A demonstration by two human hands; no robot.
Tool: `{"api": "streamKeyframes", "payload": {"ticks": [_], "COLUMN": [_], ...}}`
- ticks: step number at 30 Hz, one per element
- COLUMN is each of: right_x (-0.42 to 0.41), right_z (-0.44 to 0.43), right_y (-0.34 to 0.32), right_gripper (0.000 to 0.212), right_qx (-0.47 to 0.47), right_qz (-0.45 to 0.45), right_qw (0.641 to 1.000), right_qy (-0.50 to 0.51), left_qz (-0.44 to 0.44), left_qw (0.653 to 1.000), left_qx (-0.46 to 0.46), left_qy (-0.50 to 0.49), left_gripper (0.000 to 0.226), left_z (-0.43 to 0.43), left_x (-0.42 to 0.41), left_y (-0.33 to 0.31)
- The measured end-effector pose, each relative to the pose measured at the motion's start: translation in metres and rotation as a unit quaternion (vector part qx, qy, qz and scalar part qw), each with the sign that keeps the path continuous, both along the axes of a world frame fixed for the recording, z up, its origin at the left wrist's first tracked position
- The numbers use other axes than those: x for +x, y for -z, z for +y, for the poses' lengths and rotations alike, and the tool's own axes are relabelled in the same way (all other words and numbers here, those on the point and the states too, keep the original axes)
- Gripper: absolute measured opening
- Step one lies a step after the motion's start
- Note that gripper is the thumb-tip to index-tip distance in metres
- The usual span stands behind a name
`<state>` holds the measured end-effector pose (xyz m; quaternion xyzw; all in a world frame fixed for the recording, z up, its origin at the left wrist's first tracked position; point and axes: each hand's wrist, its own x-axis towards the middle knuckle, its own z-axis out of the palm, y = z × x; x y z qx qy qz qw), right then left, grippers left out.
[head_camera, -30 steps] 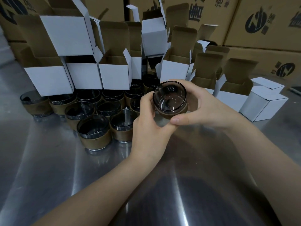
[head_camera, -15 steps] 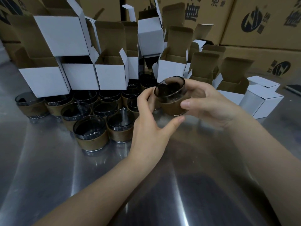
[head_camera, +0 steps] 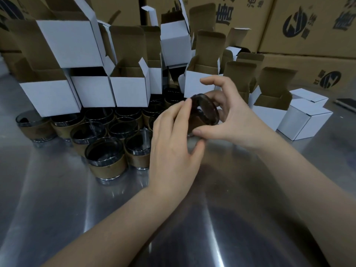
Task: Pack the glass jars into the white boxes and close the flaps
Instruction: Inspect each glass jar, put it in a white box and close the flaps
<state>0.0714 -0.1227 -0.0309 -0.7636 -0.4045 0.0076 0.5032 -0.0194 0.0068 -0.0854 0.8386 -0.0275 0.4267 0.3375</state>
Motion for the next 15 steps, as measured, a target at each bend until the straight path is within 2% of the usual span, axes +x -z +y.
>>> {"api": "streamKeyframes", "payload": {"ticks": [6,15], "right_x": [-0.010,-0.018], "right_z": [0.007,0.007], "right_y": [-0.002,-0.008], "right_gripper": [0.087,0.081], "right_qx": [-0.010,-0.013], "right_qz": [-0.125,-0.226], "right_qw": [0.991,0.973], "right_qy": [0.038,0.037], "left_qz": [0.018,-0.021], "left_qw": [0.995,0.984], "left_qx": [-0.096,-0.165], "left_qy": [0.018,0.066], "left_gripper": [0.065,0.065], "left_z": [0.001,0.002], "left_x": [0.001,0.003], "left_y": [-0.003,0.000]}}
